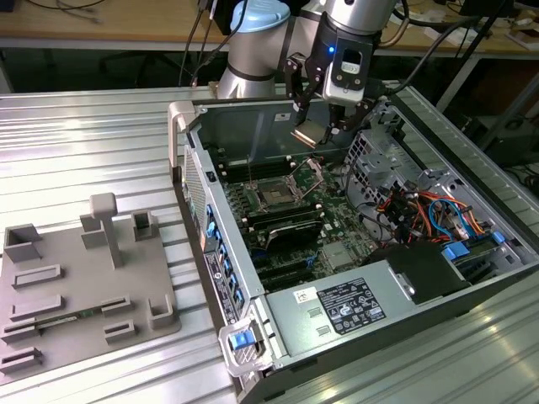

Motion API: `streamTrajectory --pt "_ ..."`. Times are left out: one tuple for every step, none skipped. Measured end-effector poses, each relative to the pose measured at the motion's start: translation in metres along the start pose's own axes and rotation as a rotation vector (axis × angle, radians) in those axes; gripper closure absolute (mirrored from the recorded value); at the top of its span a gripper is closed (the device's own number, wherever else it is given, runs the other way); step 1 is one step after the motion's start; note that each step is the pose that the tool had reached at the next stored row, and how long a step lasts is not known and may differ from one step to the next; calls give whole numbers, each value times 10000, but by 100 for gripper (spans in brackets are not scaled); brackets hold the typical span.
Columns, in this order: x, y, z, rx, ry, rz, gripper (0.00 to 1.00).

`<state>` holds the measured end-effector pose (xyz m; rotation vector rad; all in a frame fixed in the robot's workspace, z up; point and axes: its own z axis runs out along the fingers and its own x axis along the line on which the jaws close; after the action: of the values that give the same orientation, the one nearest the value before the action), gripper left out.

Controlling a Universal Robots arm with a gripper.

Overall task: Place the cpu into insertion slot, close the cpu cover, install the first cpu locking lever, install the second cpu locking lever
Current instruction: 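Place the cpu into insertion slot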

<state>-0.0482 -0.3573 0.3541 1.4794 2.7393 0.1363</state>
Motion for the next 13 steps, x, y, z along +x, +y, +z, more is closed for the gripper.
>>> streamTrajectory --pt "0 0 0 -1 -1 9 45" --pt "0 0 0 -1 -3 36 45" --pt "0 0 1 -2 -6 67 45" --pt "0 -1 2 -3 -11 119 45" --pt "0 -1 4 -4 -17 181 45" --pt "1 -2 6 -6 -26 297 45" --pt "1 -2 7 -6 -33 362 45" --pt "1 -2 9 -8 -39 430 45" --pt "1 -3 11 -10 -46 514 45" --pt "2 -4 14 -12 -55 610 45" --pt "2 -5 16 -13 -64 704 45" --pt "2 -5 18 -15 -72 801 45" --pt "2 -6 22 -18 -81 911 45"
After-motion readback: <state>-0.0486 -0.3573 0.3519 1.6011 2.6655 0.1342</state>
